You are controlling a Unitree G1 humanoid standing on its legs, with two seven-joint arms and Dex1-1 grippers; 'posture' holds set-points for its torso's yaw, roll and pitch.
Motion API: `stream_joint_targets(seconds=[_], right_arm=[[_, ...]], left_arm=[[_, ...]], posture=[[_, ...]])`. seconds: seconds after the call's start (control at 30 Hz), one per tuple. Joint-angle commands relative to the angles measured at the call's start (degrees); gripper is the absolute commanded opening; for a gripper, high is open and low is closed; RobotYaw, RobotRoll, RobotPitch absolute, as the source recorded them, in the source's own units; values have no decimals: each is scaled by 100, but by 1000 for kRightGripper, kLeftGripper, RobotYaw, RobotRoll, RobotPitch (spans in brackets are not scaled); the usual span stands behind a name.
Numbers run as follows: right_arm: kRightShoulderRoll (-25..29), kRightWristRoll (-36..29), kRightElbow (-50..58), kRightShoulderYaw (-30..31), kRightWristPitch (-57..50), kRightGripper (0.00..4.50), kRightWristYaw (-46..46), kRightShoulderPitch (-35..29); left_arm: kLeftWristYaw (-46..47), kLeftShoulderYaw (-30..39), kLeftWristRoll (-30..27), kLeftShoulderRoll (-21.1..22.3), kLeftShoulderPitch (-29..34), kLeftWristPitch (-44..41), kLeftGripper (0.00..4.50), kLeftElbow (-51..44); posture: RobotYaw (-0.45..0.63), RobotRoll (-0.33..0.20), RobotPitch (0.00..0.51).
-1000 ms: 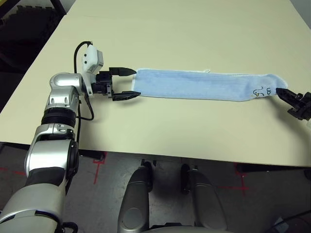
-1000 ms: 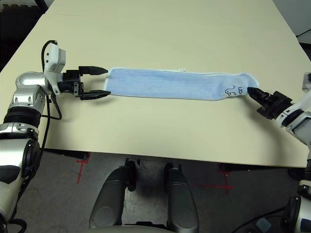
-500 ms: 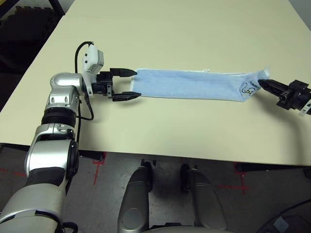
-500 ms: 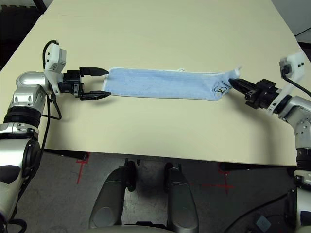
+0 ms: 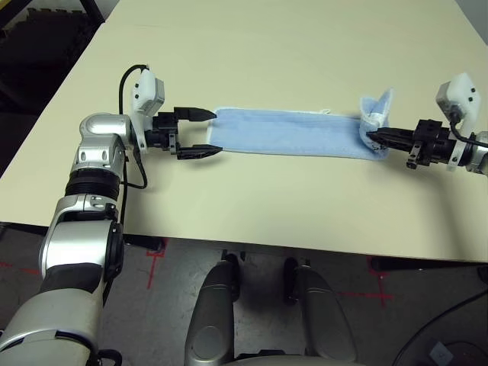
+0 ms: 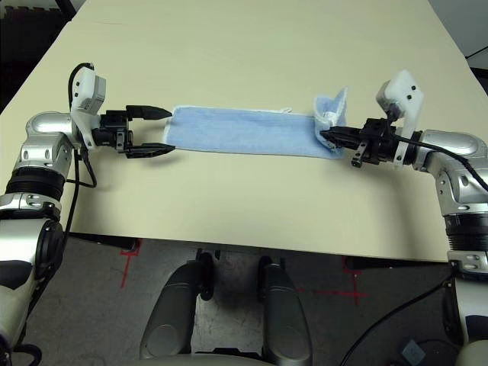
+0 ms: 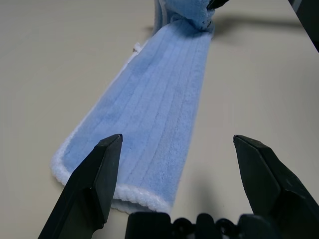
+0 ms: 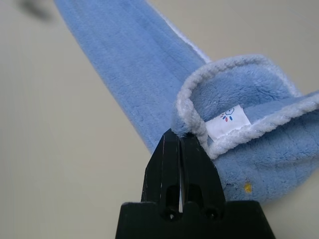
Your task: Fold the towel and set it aside.
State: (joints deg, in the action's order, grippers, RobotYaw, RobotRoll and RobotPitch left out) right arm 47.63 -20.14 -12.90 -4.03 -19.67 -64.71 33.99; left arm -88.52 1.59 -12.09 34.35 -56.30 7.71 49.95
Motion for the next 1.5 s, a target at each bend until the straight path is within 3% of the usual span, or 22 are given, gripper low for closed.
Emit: stream_joint_targets(seconds=[0.03, 0.2, 0.7, 0.8, 1.13, 1.33, 1.5], right_arm=[[-84, 32, 235, 157, -150, 43, 0, 66], [-390, 30, 432, 351, -284, 43, 52, 196], [-565, 302, 678, 881, -430, 43, 29, 193], [-688, 314, 676, 863, -398, 784, 132, 261], [-973, -510, 909, 295, 148, 4434, -430, 487], [-1361, -665, 174, -349, 736, 4475, 63, 694], [-1303, -143, -1531, -358, 2263, 4475, -351, 597]], left_arm=[[-67, -57, 4, 22, 101, -30, 4500, -120], [-56, -49, -6, 10, 89, -12, 4500, -124], [-76, -73, 4, 21, 97, -39, 4500, -170], [-72, -78, 15, 22, 99, -34, 4500, -160], [-66, -88, -4, 24, 139, -41, 4500, -204], [12, -54, -48, -40, 196, -48, 4500, -291], [44, -50, -64, -81, 242, -74, 4500, -349]], posture=[[35, 0, 238], [39, 0, 238], [44, 0, 235], [42, 0, 229], [42, 0, 219], [41, 0, 220], [49, 0, 220]])
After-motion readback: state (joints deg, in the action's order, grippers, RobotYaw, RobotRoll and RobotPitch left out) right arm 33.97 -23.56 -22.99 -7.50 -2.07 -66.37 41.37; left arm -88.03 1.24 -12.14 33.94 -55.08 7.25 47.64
